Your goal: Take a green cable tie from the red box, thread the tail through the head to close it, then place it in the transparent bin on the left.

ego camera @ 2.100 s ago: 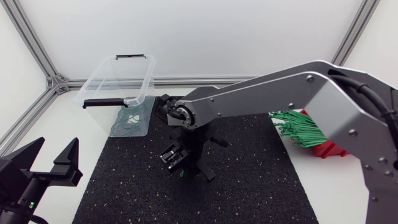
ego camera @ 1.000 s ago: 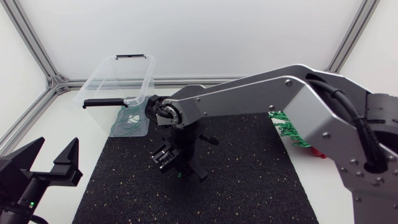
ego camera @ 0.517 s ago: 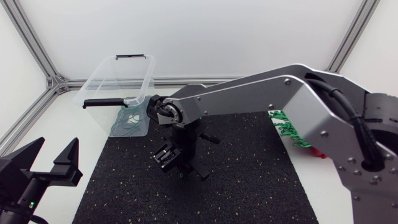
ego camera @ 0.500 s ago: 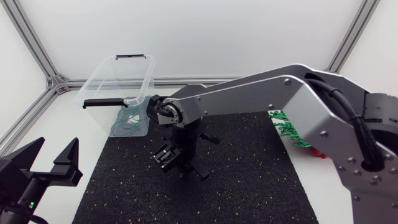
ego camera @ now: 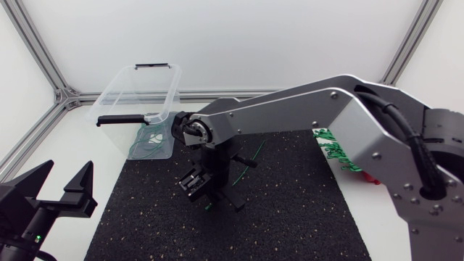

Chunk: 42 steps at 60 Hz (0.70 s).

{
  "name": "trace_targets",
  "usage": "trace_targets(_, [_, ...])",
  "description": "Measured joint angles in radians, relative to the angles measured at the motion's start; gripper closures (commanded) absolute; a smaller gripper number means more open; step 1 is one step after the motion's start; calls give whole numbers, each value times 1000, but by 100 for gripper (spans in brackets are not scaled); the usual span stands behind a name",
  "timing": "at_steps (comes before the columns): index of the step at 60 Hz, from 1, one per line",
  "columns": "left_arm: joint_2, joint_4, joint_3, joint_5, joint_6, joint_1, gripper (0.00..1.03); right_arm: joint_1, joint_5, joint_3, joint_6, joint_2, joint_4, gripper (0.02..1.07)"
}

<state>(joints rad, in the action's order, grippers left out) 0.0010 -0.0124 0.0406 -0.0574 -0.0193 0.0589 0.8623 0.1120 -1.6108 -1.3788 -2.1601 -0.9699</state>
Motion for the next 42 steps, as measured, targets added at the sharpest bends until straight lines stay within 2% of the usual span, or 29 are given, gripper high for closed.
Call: trace_targets(42, [-4,1,0,0,-1,21,5,-29,101,-156,252,31,-92,101])
